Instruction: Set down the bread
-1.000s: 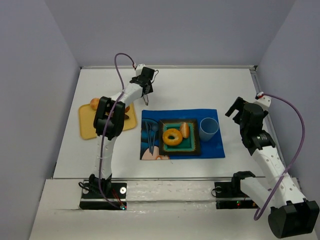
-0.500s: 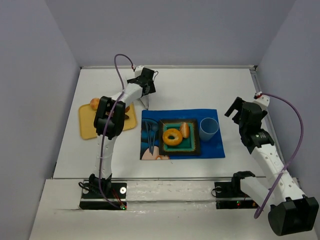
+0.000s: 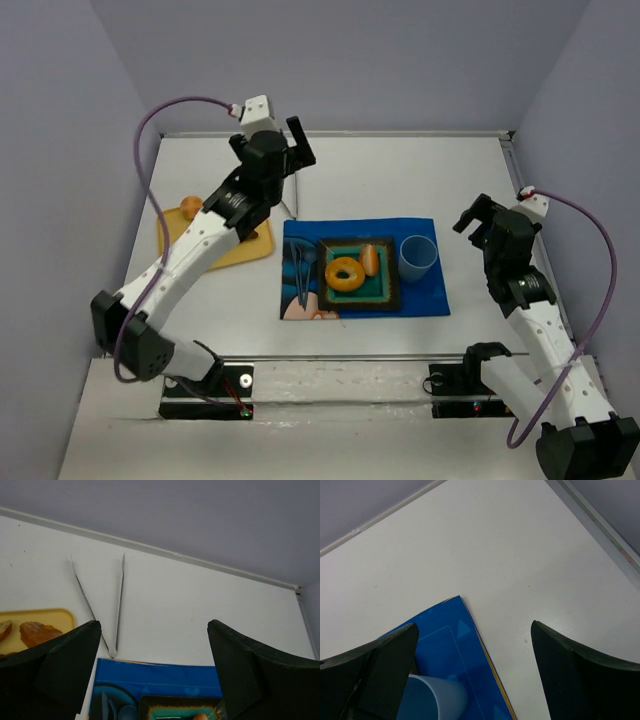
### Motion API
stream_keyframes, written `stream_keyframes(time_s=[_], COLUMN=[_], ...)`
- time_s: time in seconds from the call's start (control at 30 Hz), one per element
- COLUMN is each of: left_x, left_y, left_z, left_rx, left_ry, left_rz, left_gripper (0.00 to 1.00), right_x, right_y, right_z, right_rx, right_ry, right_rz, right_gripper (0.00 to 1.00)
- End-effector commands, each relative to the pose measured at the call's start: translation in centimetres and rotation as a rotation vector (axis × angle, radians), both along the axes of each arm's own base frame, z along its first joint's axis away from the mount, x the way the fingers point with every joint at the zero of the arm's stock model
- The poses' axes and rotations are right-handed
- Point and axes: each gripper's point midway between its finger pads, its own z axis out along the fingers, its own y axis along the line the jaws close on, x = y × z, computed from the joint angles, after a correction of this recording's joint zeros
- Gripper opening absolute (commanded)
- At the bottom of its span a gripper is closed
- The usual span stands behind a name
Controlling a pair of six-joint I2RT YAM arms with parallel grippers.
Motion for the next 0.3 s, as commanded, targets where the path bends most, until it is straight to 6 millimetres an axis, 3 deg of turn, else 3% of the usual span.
stream_keyframes(time_s=[0.0,0.07,0.1,0.13,0.27], left_x=[-3.3,-4.6,-5.5,-6.0,-7.6], left_y=[3.5,4.1,4.3,4.7,4.1], left_z=[-4.2,-5.0,-4.3,-5.4,-5.2], left_rx=[-0.078,-0.105,-0.127,-0.124,-0.147], left_ry=[0.036,0.020,-0.010,-0.004,-0.009], left_rz=[0.098,0.086,0.060,0.061,-0.021], left_gripper=[0.99,0.99,0.99,0.99,0.99], right_x=[0.0,-0.3,-0.4,-0.5,-1.0], right_y=[0.2,0.0,0.0,-0.1,-0.1], right_z=[2.2,2.6,2.6,2.7,3.4], right_rx=[0.018,0.023,0.023,0.022,0.019], right_ry=[-0.083,-0.104,-0.108,-0.113,-0.139], right_rz=[0.009,0.000,-0.001,-0.001,0.006], right_gripper=[1.00,1.00,1.00,1.00,1.00])
